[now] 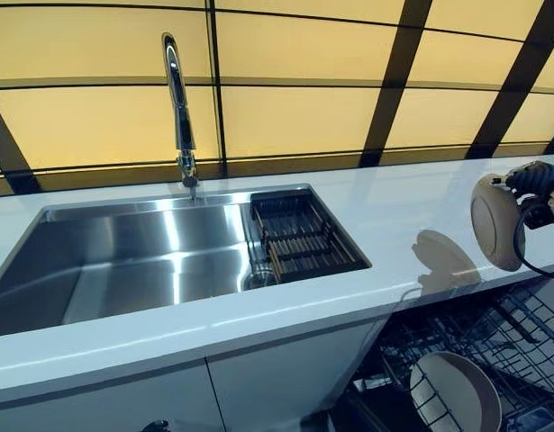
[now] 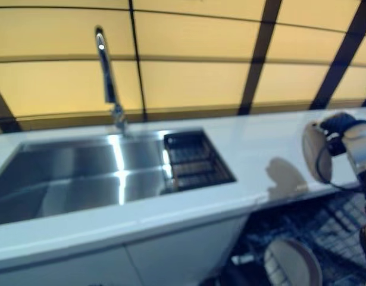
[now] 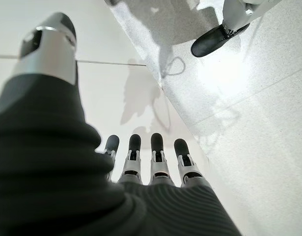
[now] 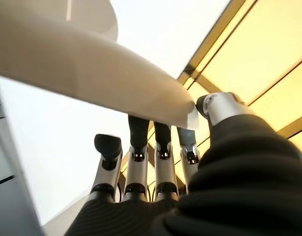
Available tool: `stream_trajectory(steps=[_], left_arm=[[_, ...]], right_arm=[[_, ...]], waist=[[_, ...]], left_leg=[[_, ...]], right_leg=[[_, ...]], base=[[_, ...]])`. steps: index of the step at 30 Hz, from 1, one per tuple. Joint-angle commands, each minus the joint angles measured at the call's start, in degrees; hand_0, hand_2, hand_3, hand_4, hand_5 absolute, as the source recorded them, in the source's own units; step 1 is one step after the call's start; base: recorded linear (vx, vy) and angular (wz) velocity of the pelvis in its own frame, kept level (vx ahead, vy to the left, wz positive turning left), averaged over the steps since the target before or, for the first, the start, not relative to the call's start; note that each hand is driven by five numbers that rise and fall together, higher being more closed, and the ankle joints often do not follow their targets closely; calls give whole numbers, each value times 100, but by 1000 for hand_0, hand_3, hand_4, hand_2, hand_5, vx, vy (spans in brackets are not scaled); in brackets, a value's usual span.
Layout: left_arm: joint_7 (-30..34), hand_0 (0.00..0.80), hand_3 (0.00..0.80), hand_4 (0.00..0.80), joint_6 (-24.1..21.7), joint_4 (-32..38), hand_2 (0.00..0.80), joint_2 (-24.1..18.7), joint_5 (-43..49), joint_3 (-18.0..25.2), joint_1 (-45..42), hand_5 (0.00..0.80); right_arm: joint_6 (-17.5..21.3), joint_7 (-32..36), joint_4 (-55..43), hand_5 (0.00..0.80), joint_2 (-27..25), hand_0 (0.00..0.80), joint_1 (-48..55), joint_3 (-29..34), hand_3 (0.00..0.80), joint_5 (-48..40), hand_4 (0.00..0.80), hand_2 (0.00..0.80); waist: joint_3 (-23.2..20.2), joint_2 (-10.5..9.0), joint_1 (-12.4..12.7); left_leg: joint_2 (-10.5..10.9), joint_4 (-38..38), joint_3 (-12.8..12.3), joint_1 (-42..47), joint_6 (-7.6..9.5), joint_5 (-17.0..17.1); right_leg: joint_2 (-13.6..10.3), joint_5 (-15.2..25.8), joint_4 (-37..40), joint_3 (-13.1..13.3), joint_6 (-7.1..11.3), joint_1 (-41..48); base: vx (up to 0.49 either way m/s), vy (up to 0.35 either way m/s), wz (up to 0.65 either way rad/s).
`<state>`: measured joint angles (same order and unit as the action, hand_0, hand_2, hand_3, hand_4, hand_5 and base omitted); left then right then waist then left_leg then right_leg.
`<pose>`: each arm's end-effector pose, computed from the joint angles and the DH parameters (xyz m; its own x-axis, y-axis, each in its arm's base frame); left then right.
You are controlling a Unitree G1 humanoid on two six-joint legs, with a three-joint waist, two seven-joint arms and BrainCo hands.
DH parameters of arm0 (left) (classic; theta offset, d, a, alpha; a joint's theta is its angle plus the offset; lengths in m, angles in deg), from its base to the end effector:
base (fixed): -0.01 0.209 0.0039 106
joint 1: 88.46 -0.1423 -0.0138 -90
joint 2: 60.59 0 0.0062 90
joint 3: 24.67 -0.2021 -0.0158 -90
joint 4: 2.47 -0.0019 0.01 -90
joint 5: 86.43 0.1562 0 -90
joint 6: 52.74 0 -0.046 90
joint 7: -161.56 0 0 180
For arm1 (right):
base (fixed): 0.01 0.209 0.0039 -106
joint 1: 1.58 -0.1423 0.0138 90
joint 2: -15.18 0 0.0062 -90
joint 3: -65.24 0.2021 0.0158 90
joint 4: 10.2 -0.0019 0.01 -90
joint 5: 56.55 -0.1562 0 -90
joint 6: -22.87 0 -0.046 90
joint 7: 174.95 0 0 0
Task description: Take plates into dishwasher
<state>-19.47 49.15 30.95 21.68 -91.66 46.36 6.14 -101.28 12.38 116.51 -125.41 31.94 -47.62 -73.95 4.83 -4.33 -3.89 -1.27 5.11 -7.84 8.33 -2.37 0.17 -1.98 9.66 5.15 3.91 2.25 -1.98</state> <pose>0.1400 0.2648 -0.1159 0.4203 0.2561 -0.8705 0.2372 0.8950 0.3778 0.3113 -0.3694 0.2738 0.8540 -0.4919 -0.1694 0.2636 0.6898 -0.6744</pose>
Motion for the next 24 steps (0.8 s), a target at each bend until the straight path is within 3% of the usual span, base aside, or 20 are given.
stream_trajectory(steps=[1,24], left_arm=[[44,0,0,0,-188,-164,0,-362,276,50,142,0],[210,0,0,0,-475,-240,0,-549,326,291,111,0]], right_arm=[[235,-29,41,800,-499,800,-269,206,800,199,800,800],[374,471,-303,800,-813,800,2058,1983,800,424,800,800]], waist=[[17,-89,-30],[138,-49,-376]], left_leg=[[0,-11,192,-98,161,-128],[-4,-11,-8,-116,190,-134]], right_leg=[[-72,-433,-51,9,419,433],[-47,-368,-111,178,463,273]], base=[[-6,0,-8],[0,8,-5]])
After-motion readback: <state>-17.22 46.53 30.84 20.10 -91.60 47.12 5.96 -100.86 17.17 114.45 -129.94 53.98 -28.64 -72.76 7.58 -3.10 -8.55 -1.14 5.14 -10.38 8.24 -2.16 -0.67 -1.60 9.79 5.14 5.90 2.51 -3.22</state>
